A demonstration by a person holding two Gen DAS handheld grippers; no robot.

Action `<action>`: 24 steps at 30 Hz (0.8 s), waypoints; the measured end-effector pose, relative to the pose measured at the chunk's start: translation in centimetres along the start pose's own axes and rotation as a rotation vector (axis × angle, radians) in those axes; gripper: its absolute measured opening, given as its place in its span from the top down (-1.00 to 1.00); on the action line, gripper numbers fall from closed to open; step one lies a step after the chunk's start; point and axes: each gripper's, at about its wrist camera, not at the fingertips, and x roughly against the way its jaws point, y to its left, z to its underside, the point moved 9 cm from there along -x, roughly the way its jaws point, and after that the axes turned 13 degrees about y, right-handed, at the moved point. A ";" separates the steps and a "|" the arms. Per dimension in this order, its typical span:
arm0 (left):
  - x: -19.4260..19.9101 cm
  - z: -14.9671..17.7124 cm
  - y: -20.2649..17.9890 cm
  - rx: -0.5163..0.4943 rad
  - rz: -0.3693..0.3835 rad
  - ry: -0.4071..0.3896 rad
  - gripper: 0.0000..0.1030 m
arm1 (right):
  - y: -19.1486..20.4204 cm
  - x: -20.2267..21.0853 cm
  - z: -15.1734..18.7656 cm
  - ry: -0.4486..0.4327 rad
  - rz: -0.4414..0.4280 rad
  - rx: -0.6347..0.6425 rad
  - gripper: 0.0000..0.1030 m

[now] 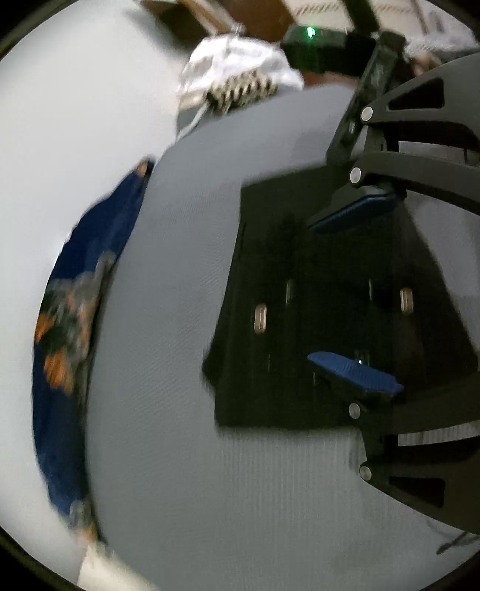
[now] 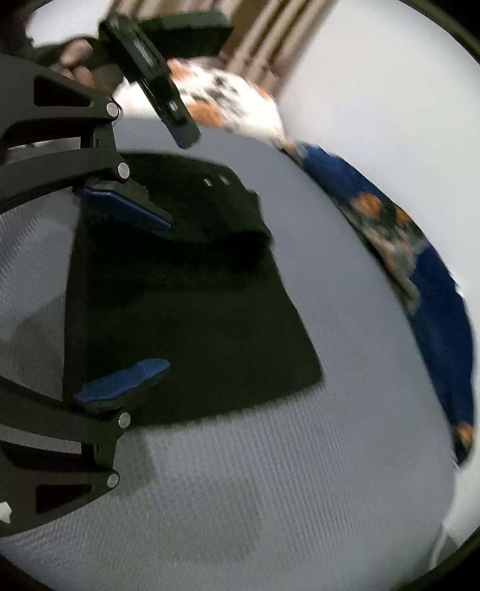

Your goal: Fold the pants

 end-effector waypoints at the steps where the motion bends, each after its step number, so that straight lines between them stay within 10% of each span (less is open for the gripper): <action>1: 0.4 0.0 1.2 0.017 -0.020 -0.012 -0.30 | 0.5 -0.7 0.0 0.034 -0.030 0.020 -0.36; 16: -0.2 3.3 10.7 0.180 -0.126 0.024 -0.30 | 2.2 -6.3 -2.3 0.198 -0.148 0.090 -0.35; 24: -0.8 3.7 11.1 0.207 -0.112 0.048 -0.30 | 2.7 -8.3 -5.0 0.208 -0.260 0.064 0.08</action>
